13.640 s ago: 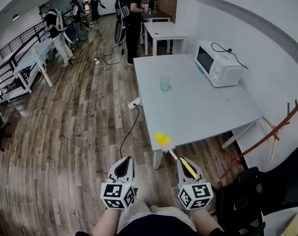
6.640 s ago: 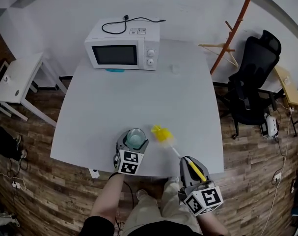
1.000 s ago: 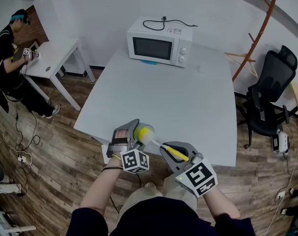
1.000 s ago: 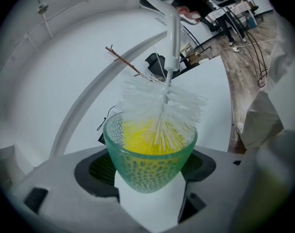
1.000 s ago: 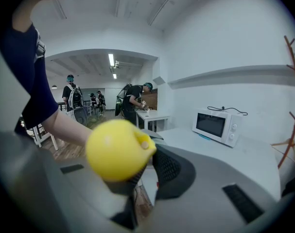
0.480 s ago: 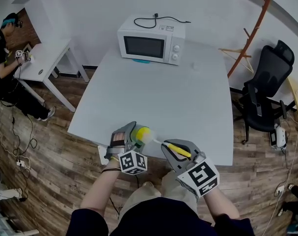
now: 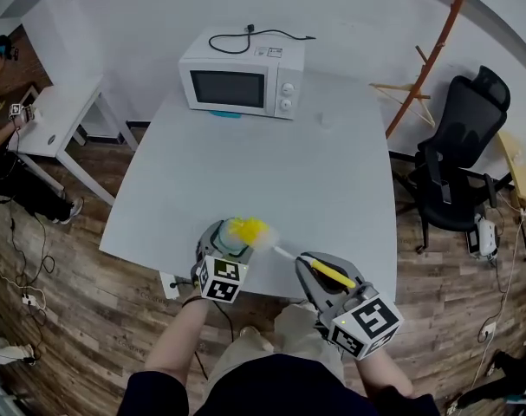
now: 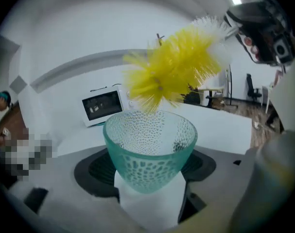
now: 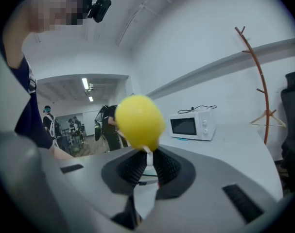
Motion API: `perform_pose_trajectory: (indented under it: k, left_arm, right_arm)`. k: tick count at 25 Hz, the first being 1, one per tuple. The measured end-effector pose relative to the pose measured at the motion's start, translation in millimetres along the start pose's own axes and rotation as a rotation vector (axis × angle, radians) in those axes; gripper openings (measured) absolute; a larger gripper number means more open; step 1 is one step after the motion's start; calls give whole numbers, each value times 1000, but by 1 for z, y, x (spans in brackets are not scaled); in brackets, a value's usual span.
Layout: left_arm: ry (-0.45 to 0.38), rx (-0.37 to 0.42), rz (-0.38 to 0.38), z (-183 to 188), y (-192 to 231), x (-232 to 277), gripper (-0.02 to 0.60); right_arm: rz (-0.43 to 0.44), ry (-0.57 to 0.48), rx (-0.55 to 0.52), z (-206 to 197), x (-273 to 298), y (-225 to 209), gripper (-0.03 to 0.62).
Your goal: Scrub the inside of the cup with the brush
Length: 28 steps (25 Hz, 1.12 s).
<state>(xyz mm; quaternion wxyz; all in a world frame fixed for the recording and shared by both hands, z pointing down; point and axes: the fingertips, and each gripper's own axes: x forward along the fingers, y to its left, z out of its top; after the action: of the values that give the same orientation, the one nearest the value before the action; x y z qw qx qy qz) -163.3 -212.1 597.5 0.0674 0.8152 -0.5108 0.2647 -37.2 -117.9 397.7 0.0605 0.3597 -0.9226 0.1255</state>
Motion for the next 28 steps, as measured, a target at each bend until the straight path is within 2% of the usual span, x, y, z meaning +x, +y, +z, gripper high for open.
perform_pose_trajectory:
  k: [4,6,8,18,28]
  left_arm:
    - [-52,-199,-27,14,-4,22,388]
    - [-67,-256,-39,19,-11,34,388]
    - [-64,-280,-38,20,-18,46,388]
    - [-33,-290,-38,21,-42,93,388]
    - [13,-235,-21,2,-57,110,388]
  right_arm:
    - [-78,-52,57,5,-8,-38,49]
    - [-115,-63,88,3,-11,-57,49]
    - [-144,-68,120,-1,-14,-73,49]
    - [-189,-60,201,-14,-24,-125,49]
    - [-192,-58,227,-20,-29,-145,49]
